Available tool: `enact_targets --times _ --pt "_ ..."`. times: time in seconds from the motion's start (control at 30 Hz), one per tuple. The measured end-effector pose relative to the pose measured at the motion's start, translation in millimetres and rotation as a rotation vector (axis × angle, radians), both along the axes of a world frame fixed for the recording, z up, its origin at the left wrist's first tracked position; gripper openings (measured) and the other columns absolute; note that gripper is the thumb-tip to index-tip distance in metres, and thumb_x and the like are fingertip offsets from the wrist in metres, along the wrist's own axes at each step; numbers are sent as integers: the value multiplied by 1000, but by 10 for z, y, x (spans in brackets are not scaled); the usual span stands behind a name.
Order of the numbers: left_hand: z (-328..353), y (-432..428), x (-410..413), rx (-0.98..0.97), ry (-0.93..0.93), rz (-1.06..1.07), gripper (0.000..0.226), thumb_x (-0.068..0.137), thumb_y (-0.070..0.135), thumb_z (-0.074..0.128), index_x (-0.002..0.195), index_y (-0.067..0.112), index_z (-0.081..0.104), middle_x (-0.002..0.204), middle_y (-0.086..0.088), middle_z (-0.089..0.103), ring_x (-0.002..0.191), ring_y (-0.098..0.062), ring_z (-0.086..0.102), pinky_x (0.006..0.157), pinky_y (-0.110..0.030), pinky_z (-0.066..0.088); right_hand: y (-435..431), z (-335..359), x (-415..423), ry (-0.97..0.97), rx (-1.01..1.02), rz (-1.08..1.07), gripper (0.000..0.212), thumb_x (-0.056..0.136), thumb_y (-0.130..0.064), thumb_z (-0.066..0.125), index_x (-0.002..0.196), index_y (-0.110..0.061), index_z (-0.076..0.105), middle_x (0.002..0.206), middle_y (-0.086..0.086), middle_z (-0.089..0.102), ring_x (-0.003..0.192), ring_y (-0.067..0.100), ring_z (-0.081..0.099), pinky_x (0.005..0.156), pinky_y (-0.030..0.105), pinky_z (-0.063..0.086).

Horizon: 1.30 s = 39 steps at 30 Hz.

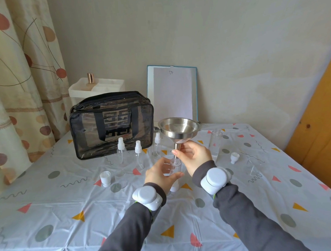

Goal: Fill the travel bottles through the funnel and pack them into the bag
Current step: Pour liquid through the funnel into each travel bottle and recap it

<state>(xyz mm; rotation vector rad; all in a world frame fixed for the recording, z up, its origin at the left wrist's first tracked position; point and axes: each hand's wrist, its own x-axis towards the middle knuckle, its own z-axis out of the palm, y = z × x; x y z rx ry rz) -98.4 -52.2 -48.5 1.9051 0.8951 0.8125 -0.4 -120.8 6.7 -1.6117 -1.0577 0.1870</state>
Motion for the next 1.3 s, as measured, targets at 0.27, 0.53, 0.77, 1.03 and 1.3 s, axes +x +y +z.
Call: enact_targets --times 0.27,0.53,0.77,1.03,1.3 --pt "7 -10 -5 -10 -10 -7 36 67 36 80 88 31 52 82 18 57 76 10 51 59 -1 35 -10 9 -3 -11 -3 -21 10 77 -19 73 82 -21 65 74 -12 65 75 -3 61 73 9 47" --pt "8 -2 -2 -4 -7 -4 35 67 36 80 87 31 52 79 21 55 73 12 51 55 0 37 -12 67 12 82 52 -4 13 78 -16 72 83 -25 64 78 -8 67 77 2 63 71 6 46" --pt "4 -9 15 -2 -34 -4 36 66 33 81 87 29 52 78 19 56 73 10 52 58 4 38 -6 38 -8 67 24 4 11 77 -13 72 86 -16 67 79 -3 68 77 8 64 74 9 47" --pt "3 -3 2 13 -17 0 36 66 37 80 88 31 53 80 18 56 73 12 51 55 0 38 -9 36 -14 43 13 -3 10 77 -15 72 84 -20 66 78 -6 67 75 5 63 72 6 46" --pt "2 -10 -1 26 -27 -2 36 65 36 81 84 33 51 78 21 55 74 13 51 56 2 39 -21 30 -35 6 3 -10 10 78 -16 72 80 -23 64 74 -11 66 75 2 63 75 13 48"
